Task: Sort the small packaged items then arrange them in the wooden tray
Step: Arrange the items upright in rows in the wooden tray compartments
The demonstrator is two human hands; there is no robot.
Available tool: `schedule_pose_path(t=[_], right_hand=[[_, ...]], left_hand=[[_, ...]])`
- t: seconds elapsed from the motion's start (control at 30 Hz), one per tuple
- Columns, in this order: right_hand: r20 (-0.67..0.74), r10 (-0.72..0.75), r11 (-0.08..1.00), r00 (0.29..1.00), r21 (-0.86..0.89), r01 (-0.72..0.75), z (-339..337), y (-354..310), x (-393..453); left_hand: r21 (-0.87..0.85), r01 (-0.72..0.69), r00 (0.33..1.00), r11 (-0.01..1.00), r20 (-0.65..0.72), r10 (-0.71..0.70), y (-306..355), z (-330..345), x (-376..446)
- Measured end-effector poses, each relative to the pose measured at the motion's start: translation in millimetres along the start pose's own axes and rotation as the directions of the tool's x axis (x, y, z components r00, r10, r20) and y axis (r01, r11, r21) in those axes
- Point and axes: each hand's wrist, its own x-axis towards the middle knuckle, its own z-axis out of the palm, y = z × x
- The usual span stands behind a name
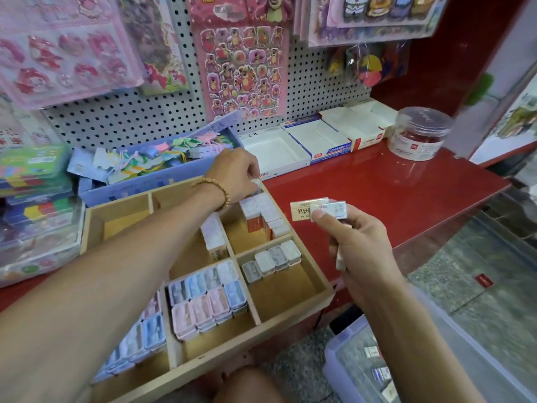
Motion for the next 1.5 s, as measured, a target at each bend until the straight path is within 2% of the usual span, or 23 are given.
schedule_pose_path(t=[0.27,0.4,0.47,0.53,0.63,0.73,0.8,0.87,0.9,1.0,1.1,1.3,1.5], right_hand=[[-0.013,0.052,0.993,0.999,0.103,-0.050,4.8,0.8,-2.4],[0.016,0.084,0.989,0.996,0.117,-0.085,10.9,-3.2,-11.2],[0.050,0.095,0.983,0.994,0.151,-0.102,16.7,-7.6,-17.5],[0.062,0.093,0.974,0.994,0.202,-0.104,25.0,-11.6,-23.7],[0.089,0.074,0.960,0.993,0.264,-0.095,39.9,-16.1,-34.7],[0.139,0.069,0.942,0.988,0.316,-0.110,53.5,-17.8,-47.4],[0.148,0.062,0.950,0.987,0.295,-0.104,59.6,-15.8,-54.0],[0.116,0.049,0.966,0.992,0.247,-0.077,60.7,-12.4,-58.2],[0.091,0.043,0.973,0.995,0.223,-0.062,58.8,-9.7,-58.2],[0.031,0.033,0.976,0.999,0.214,-0.039,50.0,-4.3,-57.9],[0.018,0.065,0.976,0.998,0.205,-0.067,43.5,-0.4,-59.7],[-0.027,0.134,0.980,0.991,0.150,-0.129,37.7,1.8,-63.3],[-0.030,0.096,0.994,0.995,0.050,-0.095,35.3,2.6,-64.4]], left_hand=[[-0.130,0.067,0.998,0.989,0.019,-0.065,-8.2,3.6,-2.9],[-0.097,0.026,0.997,0.995,-0.073,-0.033,-6.4,-8.5,-9.8],[-0.208,0.009,0.995,0.978,-0.095,-0.029,1.1,-20.8,-25.7],[-0.437,0.027,0.999,0.899,-0.030,-0.045,10.3,-33.8,-50.5],[-0.709,0.105,0.994,0.698,0.101,-0.046,17.0,-51.1,-90.2],[-0.742,0.114,0.990,0.661,0.141,-0.012,16.9,-59.0,-119.1],[-0.749,0.132,0.990,0.650,0.133,-0.047,13.8,-63.1,-129.4],[-0.728,0.146,0.989,0.670,0.126,-0.079,7.3,-70.0,-136.7],[-0.683,0.141,0.989,0.716,0.120,-0.081,1.9,-73.6,-139.3],[-0.482,0.127,0.988,0.867,0.142,-0.065,-14.2,-81.4,-146.3],[-0.285,0.061,0.989,0.957,0.146,-0.020,-20.1,-78.7,-149.6],[-0.105,0.004,0.988,0.994,0.155,0.013,-15.6,-55.8,-139.9],[0.063,-0.077,0.989,0.995,0.128,0.068,-10.7,-49.2,-132.2]])
